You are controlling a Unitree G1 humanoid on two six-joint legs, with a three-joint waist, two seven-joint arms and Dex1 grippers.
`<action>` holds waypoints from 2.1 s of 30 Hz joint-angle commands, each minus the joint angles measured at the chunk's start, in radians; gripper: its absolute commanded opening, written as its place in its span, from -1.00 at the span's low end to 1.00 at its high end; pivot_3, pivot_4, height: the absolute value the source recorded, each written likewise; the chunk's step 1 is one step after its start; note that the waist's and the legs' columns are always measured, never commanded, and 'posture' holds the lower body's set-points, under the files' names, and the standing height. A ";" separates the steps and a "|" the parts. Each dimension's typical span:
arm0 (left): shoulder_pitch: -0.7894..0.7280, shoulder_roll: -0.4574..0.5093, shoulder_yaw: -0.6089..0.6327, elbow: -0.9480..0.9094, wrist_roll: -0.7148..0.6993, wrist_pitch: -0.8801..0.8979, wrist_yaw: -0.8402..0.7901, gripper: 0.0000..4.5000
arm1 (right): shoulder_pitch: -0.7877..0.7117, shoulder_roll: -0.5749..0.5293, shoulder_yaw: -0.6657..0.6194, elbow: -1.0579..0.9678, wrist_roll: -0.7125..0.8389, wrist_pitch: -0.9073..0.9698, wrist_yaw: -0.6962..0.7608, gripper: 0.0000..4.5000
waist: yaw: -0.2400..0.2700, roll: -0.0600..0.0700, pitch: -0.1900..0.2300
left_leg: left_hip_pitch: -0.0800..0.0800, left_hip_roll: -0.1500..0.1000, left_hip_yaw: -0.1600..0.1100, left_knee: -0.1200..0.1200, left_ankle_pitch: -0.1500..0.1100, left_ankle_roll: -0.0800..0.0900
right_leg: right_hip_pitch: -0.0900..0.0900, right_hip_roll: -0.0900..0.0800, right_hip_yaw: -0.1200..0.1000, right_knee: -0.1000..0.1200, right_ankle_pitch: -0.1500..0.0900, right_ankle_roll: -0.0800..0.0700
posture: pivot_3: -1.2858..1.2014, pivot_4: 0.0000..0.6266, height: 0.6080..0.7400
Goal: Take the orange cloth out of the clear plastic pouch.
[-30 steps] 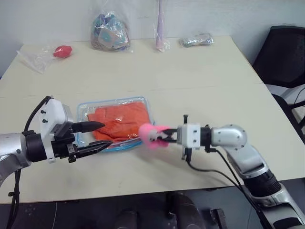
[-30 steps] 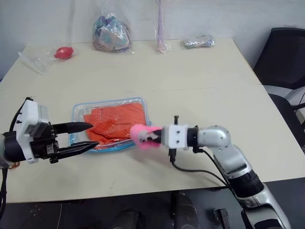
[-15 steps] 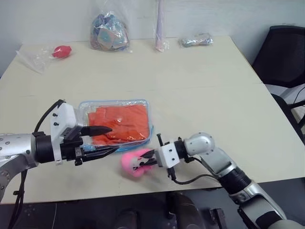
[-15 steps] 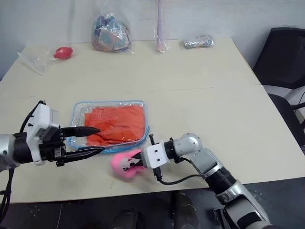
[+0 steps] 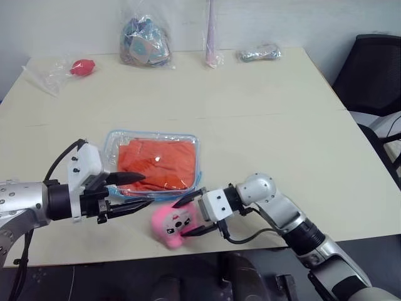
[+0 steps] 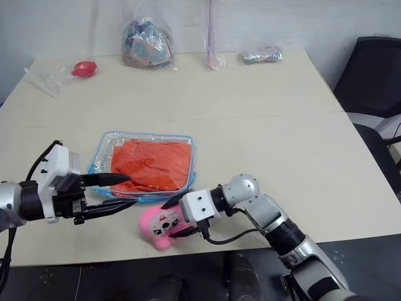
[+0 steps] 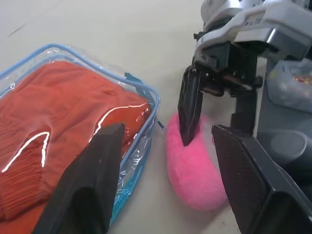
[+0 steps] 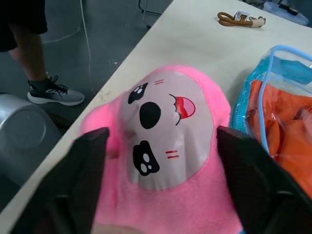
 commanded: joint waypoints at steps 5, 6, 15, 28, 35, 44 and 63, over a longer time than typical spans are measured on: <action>0.018 0.000 -0.048 -0.017 0.036 -0.047 -0.029 0.34 | -0.011 -0.078 -0.160 -0.249 0.225 0.256 -0.017 0.99 | 0.000 0.000 0.000 | 0.000 0.000 0.000 0.000 0.000 0.000 | 0.000 0.000 0.000 0.000 0.000 0.000 | 0.03 -0.52 1.00; 0.018 -0.009 -0.063 -0.018 0.024 -0.036 -0.018 0.34 | -0.015 -0.088 -0.173 -0.268 0.242 0.286 -0.021 0.99 | 0.000 0.000 0.000 | 0.000 0.000 0.000 0.000 0.000 0.000 | 0.000 0.000 0.000 0.000 0.000 0.000 | 0.03 -0.52 1.00; 0.057 -0.057 -0.216 -0.078 0.063 -0.049 0.023 0.34 | -0.095 -0.130 -0.182 -0.037 0.033 0.004 -0.046 0.99 | 0.001 0.000 0.000 | 0.000 0.000 0.002 -0.001 0.000 0.000 | 0.000 0.000 0.000 0.000 0.000 0.000 | 0.03 -0.52 1.00; 0.061 -0.094 -0.504 0.018 0.434 -0.255 0.066 0.34 | -0.180 -0.040 -0.139 0.224 -0.085 -0.226 -0.055 0.99 | 0.000 0.000 0.000 | 0.000 0.000 0.002 -0.001 0.000 0.000 | 0.000 0.000 0.000 0.000 0.000 0.000 | 0.03 -0.52 1.00; 0.109 -0.126 -0.436 0.014 0.422 -0.262 0.062 -0.05 | -0.197 -0.013 -0.132 0.298 -0.129 -0.308 -0.081 1.00 | -0.001 0.000 0.000 | 0.000 0.001 0.002 0.000 0.000 0.000 | 0.000 -0.001 0.000 0.001 0.000 0.000 | 0.03 -0.52 1.00; 0.170 -0.124 -0.336 -0.013 0.381 -0.252 0.039 -1.00 | -0.226 0.033 -0.107 0.404 -0.194 -0.391 -0.128 0.76 | -0.002 0.000 0.000 | 0.000 0.002 0.002 0.000 0.000 0.000 | 0.000 0.000 0.001 0.000 0.000 -0.001 | 0.03 -0.52 1.00; 0.186 -0.128 -0.282 -0.037 0.344 -0.210 0.042 -1.00 | -0.244 0.042 -0.097 0.490 -0.226 -0.507 -0.149 -0.94 | -0.003 0.000 0.000 | 0.000 0.008 0.001 0.000 0.000 0.000 | 0.000 0.000 0.001 0.001 -0.001 -0.002 | 0.03 -0.52 1.00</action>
